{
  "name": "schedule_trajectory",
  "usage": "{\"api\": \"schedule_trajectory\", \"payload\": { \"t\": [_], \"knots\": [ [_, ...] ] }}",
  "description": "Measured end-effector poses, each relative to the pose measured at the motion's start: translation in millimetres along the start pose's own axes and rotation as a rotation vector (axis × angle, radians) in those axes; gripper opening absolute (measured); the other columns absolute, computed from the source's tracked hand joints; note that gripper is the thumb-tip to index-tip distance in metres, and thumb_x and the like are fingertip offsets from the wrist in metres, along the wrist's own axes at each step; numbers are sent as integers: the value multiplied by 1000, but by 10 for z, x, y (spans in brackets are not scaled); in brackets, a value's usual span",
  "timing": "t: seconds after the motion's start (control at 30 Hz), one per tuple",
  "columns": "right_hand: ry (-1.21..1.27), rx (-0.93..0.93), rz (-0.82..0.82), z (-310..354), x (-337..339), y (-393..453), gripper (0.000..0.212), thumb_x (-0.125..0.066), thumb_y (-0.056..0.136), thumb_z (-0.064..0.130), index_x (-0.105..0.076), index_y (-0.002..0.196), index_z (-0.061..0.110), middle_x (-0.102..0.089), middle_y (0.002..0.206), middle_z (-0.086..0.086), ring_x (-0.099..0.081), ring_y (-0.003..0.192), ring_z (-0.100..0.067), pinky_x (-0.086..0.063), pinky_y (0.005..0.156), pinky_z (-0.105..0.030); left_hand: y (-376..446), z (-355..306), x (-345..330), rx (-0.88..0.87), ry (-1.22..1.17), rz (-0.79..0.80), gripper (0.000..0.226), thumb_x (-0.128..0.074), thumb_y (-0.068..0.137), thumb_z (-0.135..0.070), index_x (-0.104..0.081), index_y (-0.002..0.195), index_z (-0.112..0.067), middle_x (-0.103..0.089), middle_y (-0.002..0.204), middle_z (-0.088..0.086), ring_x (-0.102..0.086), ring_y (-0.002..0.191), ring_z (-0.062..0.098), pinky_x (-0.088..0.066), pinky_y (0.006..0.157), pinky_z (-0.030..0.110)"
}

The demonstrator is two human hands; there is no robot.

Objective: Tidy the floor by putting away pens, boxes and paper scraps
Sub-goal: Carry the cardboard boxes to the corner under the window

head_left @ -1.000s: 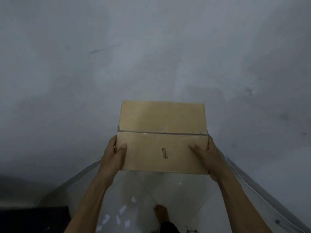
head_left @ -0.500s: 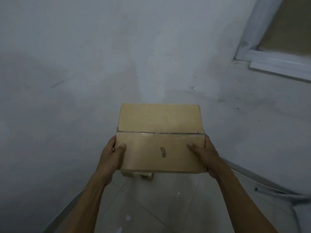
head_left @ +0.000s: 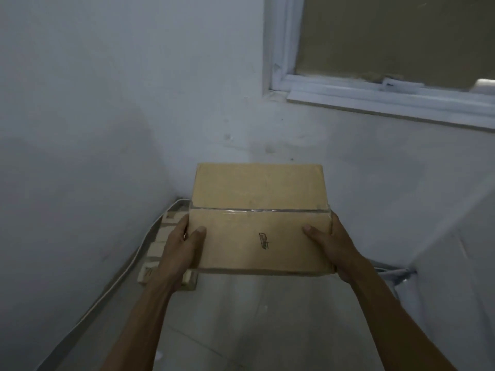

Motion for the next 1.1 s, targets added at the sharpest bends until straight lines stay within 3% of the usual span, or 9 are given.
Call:
{"api": "schedule_trajectory", "payload": {
  "t": [0.07,0.23,0.37,0.5,0.67,0.87,1.1],
  "knots": [
    [-5,2,-42,-46,473,-6,68,-67,85,31,-30,143,29,-50,124,1,-53,104,-21,-47,79,-34,-72,-113,-450,-7,-8,16,37,-52,95,-19,-47,129,-32,-56,118,-13,-54,102,11,-41,84,28],
    [0,-21,-115,-197,1275,-70,69,-67,84,32,-30,143,31,-51,126,3,-53,107,-20,-45,83,-34,-188,-200,-1237,-14,-2,89,34,-51,95,-18,-51,128,-28,-58,105,-20,-54,93,-4,-43,69,18],
    [56,-34,-159,-303,1732,-137,66,-67,85,30,-32,141,32,-52,126,2,-54,104,-18,-46,79,-31,-241,-308,-1731,-12,16,166,32,-50,96,-19,-50,127,-28,-55,104,-21,-53,93,-2,-43,66,19],
    [105,-57,-217,-420,2072,-164,63,-66,86,27,-33,140,30,-52,127,1,-54,98,-13,-46,69,-24,-202,-425,-2146,-22,31,246,32,-50,97,-16,-50,124,-31,-56,103,-24,-54,92,-6,-43,63,9],
    [131,-73,-300,-529,2391,-94,65,-67,85,27,-34,142,30,-53,130,0,-56,106,-19,-47,71,-25,-10,-495,-2539,-11,29,332,38,-53,95,-19,-52,132,-28,-61,114,-16,-58,104,5,-47,73,19],
    [160,-94,-364,-653,2592,130,63,-66,85,25,-35,140,31,-53,122,2,-56,93,-11,-45,65,-21,301,-524,-2901,-20,51,402,38,-52,96,-24,-49,133,-31,-61,118,-11,-57,106,10,-49,78,30],
    [153,-147,-395,-960,2712,351,58,-68,85,28,-40,135,36,-54,124,5,-56,104,-17,-46,81,-32,623,-406,-3261,34,149,437,50,-58,89,-35,-45,137,-33,-58,126,-2,-57,110,20,-50,93,46]
  ]
}}
Point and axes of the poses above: each hand's wrist, its own y-axis towards the middle knuckle, its own x-axis out of the back of the hand, z = x × y, the point moved 8 cm from there along y, towards the middle knuckle
